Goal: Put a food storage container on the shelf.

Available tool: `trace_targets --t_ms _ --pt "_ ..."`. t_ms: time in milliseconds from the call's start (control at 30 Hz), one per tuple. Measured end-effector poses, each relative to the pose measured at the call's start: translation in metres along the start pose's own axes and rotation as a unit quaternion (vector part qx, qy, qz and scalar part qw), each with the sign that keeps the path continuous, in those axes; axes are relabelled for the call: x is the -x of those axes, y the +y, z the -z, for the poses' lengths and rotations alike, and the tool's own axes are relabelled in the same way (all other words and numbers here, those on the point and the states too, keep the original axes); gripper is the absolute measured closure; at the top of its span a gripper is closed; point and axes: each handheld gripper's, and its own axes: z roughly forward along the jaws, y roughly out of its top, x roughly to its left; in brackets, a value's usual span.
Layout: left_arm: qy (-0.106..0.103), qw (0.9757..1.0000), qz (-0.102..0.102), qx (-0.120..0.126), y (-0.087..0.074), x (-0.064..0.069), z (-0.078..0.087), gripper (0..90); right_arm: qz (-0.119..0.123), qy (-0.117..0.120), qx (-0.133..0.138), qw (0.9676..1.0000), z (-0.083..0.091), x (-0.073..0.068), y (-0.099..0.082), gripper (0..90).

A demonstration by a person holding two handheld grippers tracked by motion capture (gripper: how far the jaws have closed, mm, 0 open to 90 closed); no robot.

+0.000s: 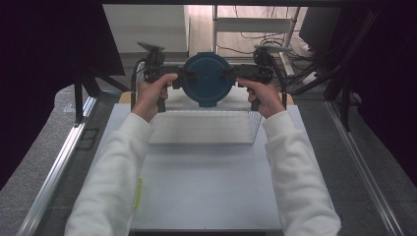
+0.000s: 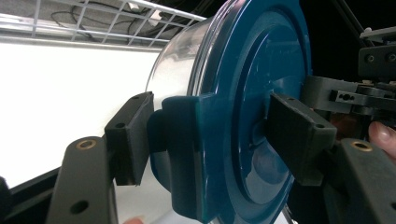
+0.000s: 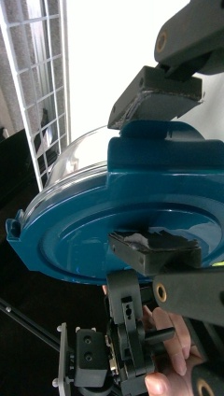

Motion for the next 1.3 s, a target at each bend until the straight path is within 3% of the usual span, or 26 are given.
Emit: trace_targets --t_ms 333,533,600,900,1000,1100,1167,1233,1300 --pt "0.0 0.9998 0.019 0.007 0.002 -0.012 -0.008 33.7 -0.032 -0.004 -0.003 0.9995 -0.012 0.011 0.001 38.4" --pt "-0.011 0.9976 0.067 0.017 0.004 -0.03 -0.017 33.8 -0.074 -0.005 -0.015 0.9972 -0.024 0.019 0.001 36.4" --pt "-0.012 0.997 0.074 0.019 0.004 -0.033 -0.019 33.8 -0.078 -0.009 -0.014 0.9968 -0.027 0.022 0.001 35.3" --pt "-0.016 0.9965 0.079 0.024 0.004 -0.036 -0.022 33.4 -0.093 -0.007 -0.008 0.9956 -0.03 0.026 0.0 34.8" --pt "0.028 0.998 0.037 0.042 0.001 -0.026 -0.021 26.3 -0.098 -0.02 0.017 0.9949 -0.031 0.02 -0.002 21.4" --pt "0.051 0.9971 -0.004 0.056 -0.003 -0.017 -0.015 17.3 -0.077 -0.034 0.026 0.9961 -0.03 0.008 -0.006 10.2" --pt "0.082 0.994 -0.034 0.064 -0.008 -0.008 -0.008 15.2 -0.066 -0.052 0.024 0.9962 -0.029 0.001 -0.01 5.9" --pt "0.101 0.9903 -0.057 0.076 -0.013 0.0 0.0 14.8 -0.04 -0.088 0.033 0.9947 -0.024 -0.006 -0.013 4.5" --pt "0.092 0.9895 -0.063 0.092 -0.02 0.005 0.009 14.9 -0.016 -0.102 0.046 0.9936 -0.016 -0.012 -0.017 4.4"
